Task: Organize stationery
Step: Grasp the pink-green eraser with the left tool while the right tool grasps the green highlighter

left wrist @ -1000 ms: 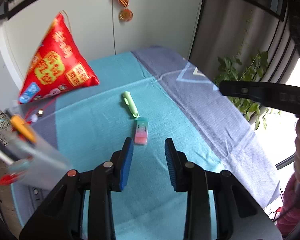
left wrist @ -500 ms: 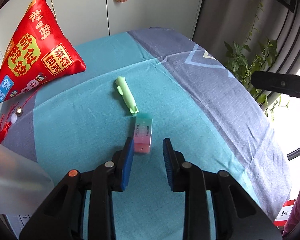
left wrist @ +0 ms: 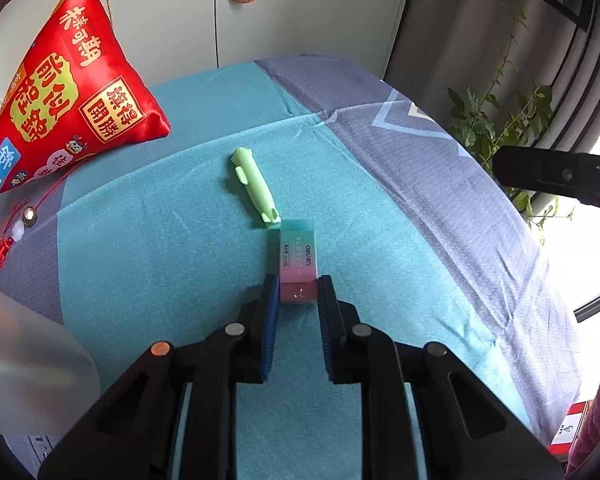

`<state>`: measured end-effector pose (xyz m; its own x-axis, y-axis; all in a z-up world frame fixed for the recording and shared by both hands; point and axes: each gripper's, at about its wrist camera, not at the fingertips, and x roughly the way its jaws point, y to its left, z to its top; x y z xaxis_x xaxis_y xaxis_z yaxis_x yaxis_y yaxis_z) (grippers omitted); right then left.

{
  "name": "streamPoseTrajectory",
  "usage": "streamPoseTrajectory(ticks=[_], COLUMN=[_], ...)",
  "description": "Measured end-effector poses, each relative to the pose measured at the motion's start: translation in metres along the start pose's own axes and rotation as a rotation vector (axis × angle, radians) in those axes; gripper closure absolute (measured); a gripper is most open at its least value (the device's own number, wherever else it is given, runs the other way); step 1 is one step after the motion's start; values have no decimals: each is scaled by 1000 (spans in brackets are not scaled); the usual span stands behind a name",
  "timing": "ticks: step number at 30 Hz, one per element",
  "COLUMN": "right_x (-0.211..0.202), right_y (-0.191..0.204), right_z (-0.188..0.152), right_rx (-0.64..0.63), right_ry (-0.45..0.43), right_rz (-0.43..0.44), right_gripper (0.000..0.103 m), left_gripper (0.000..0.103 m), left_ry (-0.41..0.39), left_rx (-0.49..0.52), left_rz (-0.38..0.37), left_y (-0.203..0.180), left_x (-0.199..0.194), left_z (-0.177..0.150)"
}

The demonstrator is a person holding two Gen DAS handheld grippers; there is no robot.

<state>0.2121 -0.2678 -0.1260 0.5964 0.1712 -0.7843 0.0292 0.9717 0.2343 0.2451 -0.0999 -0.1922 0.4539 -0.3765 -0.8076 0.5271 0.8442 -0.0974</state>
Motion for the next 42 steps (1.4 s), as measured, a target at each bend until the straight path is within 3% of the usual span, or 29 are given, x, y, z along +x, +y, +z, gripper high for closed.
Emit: streamPoseTrajectory(ticks=[9,19,27,31,42], right_x=[6,59,116,124,154], right_y=[12,57,70,75,92], right_z=[2,30,52,58,60], right_rx=[-16,-94,-58,-46,-92], right_ry=[8,94,196,202,228], right_rz=[6,76,39,18,-74], right_gripper=[87,87,87,77,80], left_gripper=[86,85,85,85,86], left_ry=[-118,-131,-161,-183,-201], left_rx=[-39,-49,-69,-60,-76], left_rz=[12,42,34,28,29], left_y=[11,17,28,29,36], left_x=[-62,-104,-127,-135,-143], left_z=[-3,-39,-55,-57,-63])
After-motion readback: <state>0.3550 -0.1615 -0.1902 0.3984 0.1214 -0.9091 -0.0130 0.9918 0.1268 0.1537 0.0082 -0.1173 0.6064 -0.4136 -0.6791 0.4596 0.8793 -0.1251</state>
